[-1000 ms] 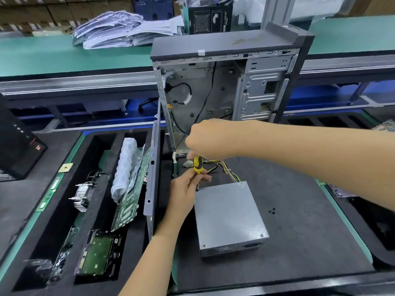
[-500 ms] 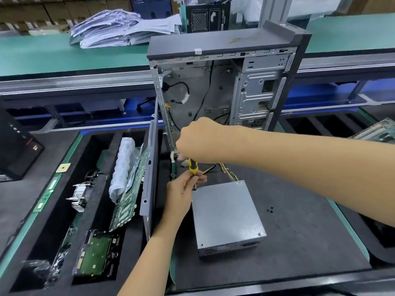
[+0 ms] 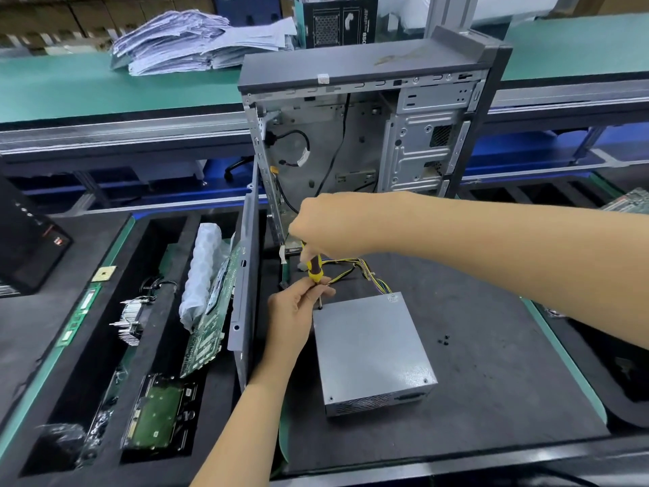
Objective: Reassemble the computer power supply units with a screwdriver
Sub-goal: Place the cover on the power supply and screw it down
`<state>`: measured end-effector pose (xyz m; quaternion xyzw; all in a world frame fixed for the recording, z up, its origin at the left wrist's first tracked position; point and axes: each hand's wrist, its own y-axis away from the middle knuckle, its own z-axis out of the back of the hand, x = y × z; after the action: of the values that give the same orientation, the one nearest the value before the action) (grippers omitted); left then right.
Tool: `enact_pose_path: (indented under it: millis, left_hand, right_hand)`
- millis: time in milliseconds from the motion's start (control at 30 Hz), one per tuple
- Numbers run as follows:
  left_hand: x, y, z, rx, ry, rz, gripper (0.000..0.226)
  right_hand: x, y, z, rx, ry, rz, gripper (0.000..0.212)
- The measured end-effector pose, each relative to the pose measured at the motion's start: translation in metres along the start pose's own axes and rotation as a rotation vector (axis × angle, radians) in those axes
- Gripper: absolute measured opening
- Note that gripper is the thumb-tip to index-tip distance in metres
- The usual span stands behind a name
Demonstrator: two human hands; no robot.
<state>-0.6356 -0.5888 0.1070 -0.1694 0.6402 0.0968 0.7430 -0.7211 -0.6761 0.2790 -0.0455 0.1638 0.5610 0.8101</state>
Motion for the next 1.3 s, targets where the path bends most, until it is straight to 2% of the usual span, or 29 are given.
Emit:
enact_pose_path:
  millis: [100,233,300,367,433,533,700,833,900,1067,1133,1200,1300]
  left_hand:
    - [-0.004,0.001,0.002,0.034,0.020,-0.021,0.016]
    - [-0.004,-0.002,0.002,0.021,0.043,-0.012,0.012]
    - [-0.003,-0.002,0.002,0.036,0.055,-0.018,0.014]
    - [-0.002,0.000,0.003,0.035,0.085,-0.035,0.016]
    - [-0.001,0.001,0.003,0.040,0.080,-0.040,0.018]
    - [0.000,0.001,0.004,0.053,0.053,-0.033,0.022]
    - [-0.003,0.002,0.004,0.036,0.045,0.009,0.022]
    - [0.000,0.007,0.006,0.031,0.025,0.024,0.021]
    - [0.000,0.008,0.005,0.025,0.006,0.016,0.017]
    - [-0.002,0.003,0.000,0.052,-0.135,-0.053,0.015]
    - [0.004,0.002,0.002,0.051,-0.240,-0.076,0.019]
    - [0.013,0.001,0.005,0.038,-0.279,0.009,0.018]
    - [0.021,0.000,0.004,0.016,-0.029,0.287,0.007]
  right_hand:
    - [0.004,-0.001,0.000,-0.076,0.109,-0.084,0.062]
    - [0.016,-0.005,0.001,-0.073,0.177,-0.190,0.065]
    - [0.011,-0.004,0.003,0.017,0.018,-0.125,0.052]
    - [0.005,-0.001,0.007,0.091,-0.134,0.040,0.019]
    - [0.002,0.002,0.010,0.080,-0.093,0.114,0.021]
    - [0.006,0.005,0.010,0.032,-0.012,0.069,0.008]
    - [0.013,0.000,0.014,-0.003,0.047,-0.031,0.030]
    - [0.020,0.000,0.003,-0.110,0.082,-0.113,0.052]
    - [0.016,0.000,0.003,-0.064,0.087,-0.146,0.054]
    - [0.020,0.004,-0.001,0.206,0.176,-0.098,0.039]
    - [0.011,0.015,-0.011,0.290,0.067,-0.184,0.037]
    - [-0.017,0.036,-0.024,0.349,-0.132,-0.338,0.034]
    - [-0.053,0.082,-0.069,0.403,-0.614,-0.605,0.014]
